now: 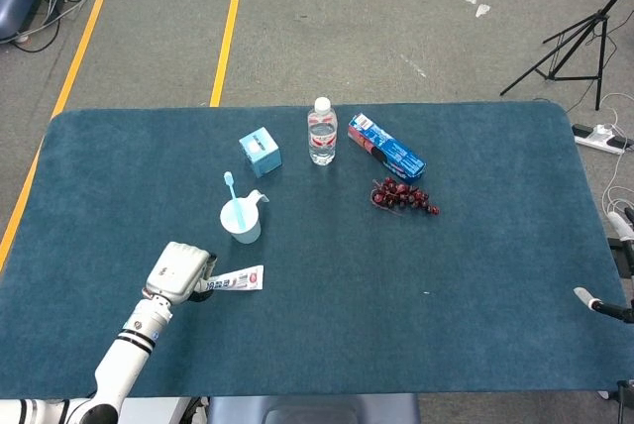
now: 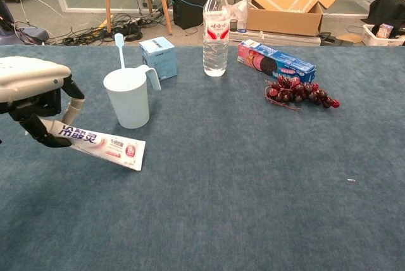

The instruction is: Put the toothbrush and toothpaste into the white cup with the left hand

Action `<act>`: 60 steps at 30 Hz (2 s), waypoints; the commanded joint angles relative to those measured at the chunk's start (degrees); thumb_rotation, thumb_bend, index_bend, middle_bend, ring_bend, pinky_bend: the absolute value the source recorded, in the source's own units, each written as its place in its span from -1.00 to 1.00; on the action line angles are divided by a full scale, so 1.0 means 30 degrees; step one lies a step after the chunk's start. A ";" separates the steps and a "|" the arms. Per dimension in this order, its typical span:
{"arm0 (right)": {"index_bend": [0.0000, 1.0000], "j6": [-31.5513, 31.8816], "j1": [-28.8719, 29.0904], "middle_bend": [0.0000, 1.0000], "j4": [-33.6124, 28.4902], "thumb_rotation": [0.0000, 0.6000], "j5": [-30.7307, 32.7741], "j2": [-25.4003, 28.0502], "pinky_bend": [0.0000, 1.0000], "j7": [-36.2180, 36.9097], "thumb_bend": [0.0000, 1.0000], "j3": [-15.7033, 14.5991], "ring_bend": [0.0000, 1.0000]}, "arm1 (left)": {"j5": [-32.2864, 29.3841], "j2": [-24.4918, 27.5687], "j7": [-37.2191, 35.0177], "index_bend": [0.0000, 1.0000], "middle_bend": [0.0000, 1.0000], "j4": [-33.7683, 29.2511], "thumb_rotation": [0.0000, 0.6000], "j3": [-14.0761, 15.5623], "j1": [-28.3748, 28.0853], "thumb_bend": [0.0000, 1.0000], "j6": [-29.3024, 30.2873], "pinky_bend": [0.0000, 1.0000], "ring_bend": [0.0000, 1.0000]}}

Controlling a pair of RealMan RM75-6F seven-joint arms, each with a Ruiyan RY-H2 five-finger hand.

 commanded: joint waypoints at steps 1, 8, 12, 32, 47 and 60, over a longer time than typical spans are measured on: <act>-0.97 0.0015 -0.0002 -1.00 0.0011 1.00 -0.0012 -0.0005 -0.48 -0.0001 -1.00 0.0000 -1.00 | 0.0198 0.0354 0.0474 0.56 1.00 -0.0298 1.00 0.0124 -0.0101 -0.38 0.0162 1.00 1.00; -0.97 0.0000 0.0001 -1.00 0.0057 1.00 -0.0043 -0.0039 -0.48 -0.0014 -1.00 -0.0029 -1.00 | 0.0550 0.1165 0.1941 0.56 1.00 -0.1007 1.00 0.0468 -0.0323 -0.38 0.0474 1.00 1.00; -0.97 -0.0120 0.0053 -1.00 0.0062 1.00 -0.0054 -0.0096 -0.48 -0.0126 -1.00 -0.0074 -1.00 | 0.0740 0.1692 0.3046 0.56 1.00 -0.1384 1.00 0.0722 -0.0574 -0.38 0.0518 1.00 1.00; -0.97 -0.0164 0.0075 -1.00 -0.0012 1.00 -0.0090 -0.0112 -0.48 -0.0172 -1.00 -0.0121 -1.00 | 0.0680 0.4331 0.6642 0.55 1.00 -0.2775 1.00 0.0470 -0.1780 -0.37 0.1124 1.00 1.00; -0.97 -0.0334 0.0151 -1.00 -0.0048 1.00 -0.0073 -0.0246 -0.48 -0.0516 -1.00 -0.0207 -1.00 | -0.0157 0.6141 0.8553 0.55 1.00 -0.3814 1.00 0.0346 -0.2179 -0.37 0.2073 1.00 1.00; -0.97 -0.0454 0.0172 -1.00 -0.0107 1.00 0.0023 -0.0218 -0.48 -0.0578 -1.00 -0.0234 -1.00 | -0.0727 0.6687 0.8789 0.55 1.00 -0.3874 1.00 -0.0771 -0.3273 -0.37 0.1796 1.00 1.00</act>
